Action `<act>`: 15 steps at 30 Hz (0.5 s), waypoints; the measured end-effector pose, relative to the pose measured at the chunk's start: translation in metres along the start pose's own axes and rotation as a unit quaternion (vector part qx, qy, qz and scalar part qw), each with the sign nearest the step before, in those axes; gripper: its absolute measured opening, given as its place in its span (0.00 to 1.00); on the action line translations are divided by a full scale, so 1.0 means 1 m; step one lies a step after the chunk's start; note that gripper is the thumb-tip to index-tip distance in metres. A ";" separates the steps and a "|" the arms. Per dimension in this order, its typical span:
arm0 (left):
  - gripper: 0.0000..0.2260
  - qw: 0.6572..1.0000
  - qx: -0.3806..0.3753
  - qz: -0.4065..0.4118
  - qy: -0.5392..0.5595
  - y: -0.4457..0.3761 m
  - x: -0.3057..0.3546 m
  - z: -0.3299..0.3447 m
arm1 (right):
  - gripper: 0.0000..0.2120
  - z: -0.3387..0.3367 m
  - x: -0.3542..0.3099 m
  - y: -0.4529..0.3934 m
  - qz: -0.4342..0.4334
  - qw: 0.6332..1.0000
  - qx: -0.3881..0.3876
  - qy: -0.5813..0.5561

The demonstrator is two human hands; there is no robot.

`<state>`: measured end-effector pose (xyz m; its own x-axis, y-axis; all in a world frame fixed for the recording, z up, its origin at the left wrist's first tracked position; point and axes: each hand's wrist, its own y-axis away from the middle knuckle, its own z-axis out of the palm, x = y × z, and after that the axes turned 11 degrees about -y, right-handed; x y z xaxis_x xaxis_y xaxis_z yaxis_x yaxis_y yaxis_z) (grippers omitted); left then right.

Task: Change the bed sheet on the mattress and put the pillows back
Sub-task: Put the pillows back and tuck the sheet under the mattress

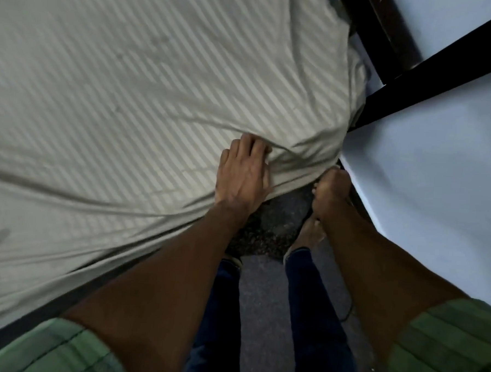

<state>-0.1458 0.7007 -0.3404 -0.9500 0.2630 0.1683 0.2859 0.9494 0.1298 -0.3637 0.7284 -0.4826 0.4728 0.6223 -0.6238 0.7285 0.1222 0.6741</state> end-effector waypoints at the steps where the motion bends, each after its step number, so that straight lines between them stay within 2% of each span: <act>1: 0.14 1.000 0.000 0.001 -0.001 -0.001 0.003 0.000 | 0.31 0.004 0.001 0.005 0.012 0.999 -0.017 -0.048; 5: 0.12 0.999 0.015 -0.011 0.039 -0.016 0.017 -0.004 | 0.24 0.024 -0.055 0.085 -0.005 0.979 -0.119 -0.164; 8: 0.13 0.999 0.019 -0.004 0.047 -0.031 0.034 -0.005 | 0.34 0.041 -0.083 0.078 0.012 0.970 -0.143 -0.196; 9: 0.13 0.999 0.020 -0.001 0.047 -0.036 0.041 -0.005 | 0.34 0.045 -0.090 0.071 0.016 0.969 -0.144 -0.199; 13: 0.13 0.999 0.015 -0.010 0.046 -0.055 0.062 -0.003 | 0.15 0.041 -0.107 0.055 0.008 0.984 -0.116 -0.136; 15: 0.13 0.999 0.008 -0.013 0.044 -0.059 0.072 -0.002 | 0.11 0.033 -0.113 0.042 -0.010 0.991 -0.099 -0.084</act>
<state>-0.2311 0.6629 -0.3343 -0.9422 0.2234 0.2497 0.2591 0.9583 0.1206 -0.3703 0.6380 -0.3973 0.5472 0.4829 -0.6837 0.6345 0.2934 0.7150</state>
